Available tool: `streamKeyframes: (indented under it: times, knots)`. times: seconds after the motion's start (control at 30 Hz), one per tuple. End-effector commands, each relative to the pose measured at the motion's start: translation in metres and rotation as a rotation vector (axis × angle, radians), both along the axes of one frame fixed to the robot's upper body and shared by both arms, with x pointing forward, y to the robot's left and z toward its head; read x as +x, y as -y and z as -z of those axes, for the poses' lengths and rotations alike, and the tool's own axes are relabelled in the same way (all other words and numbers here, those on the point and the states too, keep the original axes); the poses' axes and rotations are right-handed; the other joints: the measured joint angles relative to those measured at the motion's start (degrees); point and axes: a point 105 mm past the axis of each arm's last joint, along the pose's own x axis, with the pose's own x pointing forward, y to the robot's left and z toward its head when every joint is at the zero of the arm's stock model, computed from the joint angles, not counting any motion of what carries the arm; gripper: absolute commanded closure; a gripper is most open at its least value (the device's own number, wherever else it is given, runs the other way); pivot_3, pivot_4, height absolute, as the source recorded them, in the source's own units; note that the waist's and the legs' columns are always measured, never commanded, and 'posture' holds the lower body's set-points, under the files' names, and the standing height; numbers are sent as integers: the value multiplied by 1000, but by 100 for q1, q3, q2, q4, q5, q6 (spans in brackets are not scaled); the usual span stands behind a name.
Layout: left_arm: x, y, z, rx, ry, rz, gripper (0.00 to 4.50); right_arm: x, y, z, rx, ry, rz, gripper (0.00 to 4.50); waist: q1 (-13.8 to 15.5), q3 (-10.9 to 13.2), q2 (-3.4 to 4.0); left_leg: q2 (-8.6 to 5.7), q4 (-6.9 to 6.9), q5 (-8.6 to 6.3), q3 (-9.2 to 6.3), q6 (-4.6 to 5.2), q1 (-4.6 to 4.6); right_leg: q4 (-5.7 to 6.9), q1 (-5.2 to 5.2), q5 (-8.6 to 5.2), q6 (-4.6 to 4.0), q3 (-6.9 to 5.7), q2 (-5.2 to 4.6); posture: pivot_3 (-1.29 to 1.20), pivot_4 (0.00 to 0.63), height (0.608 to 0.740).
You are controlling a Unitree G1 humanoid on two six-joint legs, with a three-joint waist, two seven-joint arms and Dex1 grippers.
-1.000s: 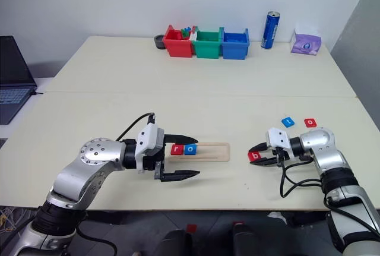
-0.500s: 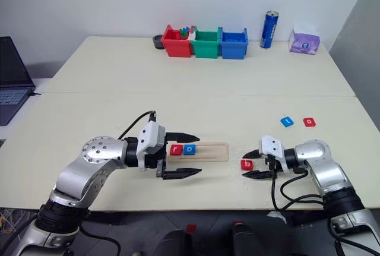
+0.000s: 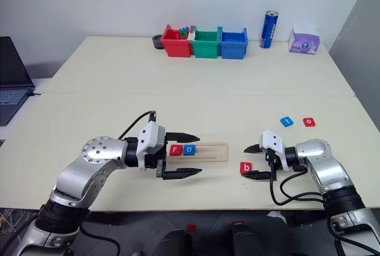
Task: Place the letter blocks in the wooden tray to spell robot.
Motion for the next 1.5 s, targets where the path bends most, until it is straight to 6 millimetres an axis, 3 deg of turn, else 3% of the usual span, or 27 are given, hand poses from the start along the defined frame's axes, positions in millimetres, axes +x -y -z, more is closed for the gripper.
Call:
streamKeyframes:
  times: [0.03,0.13,0.43,0.67,0.87,0.97,1.17,1.5]
  knots:
    - [-2,2,-6,-13,39,12,0,-10,1,-2,-18,29,-59,37,0,0,0,0,0,0,0,0,-1,-1,0,0,0,-1,0,0,150,740]
    - [-2,2,-7,-13,42,14,0,-12,-2,2,-15,51,-70,37,-1,0,0,0,-1,0,0,0,-1,-1,0,0,0,-1,0,0,150,740]
    - [-3,3,-7,-9,43,17,0,-10,-13,6,2,126,-82,3047,-5,0,0,1,0,0,0,0,-1,-1,0,0,1,0,2,0,150,740]
    - [-4,-2,-6,-5,43,8,0,-10,-13,-1,15,126,-73,3041,-4,0,0,1,0,0,-1,0,0,-1,0,0,0,0,2,0,150,740]
    - [-14,-35,4,49,3,-15,0,-2,-44,-35,105,166,-99,3041,-46,3,4,9,-3,0,-2,0,1,2,-6,0,-1,2,7,0,150,740]
    - [-10,-57,10,100,-5,-50,0,3,-60,-43,127,164,-120,3041,-20,3,5,11,-4,0,-4,0,3,3,-6,-1,-2,-2,11,0,150,740]
    - [6,-90,9,130,18,-161,0,20,-89,-39,112,199,-121,3041,9,3,4,5,-3,0,4,0,-4,-5,-6,-1,-2,-5,6,0,150,740]
    - [-2,-92,11,103,10,-220,0,36,-109,-28,64,214,-110,3041,-11,4,6,8,-7,-1,-2,1,-14,0,-19,-1,-3,-7,-1,0,150,740]
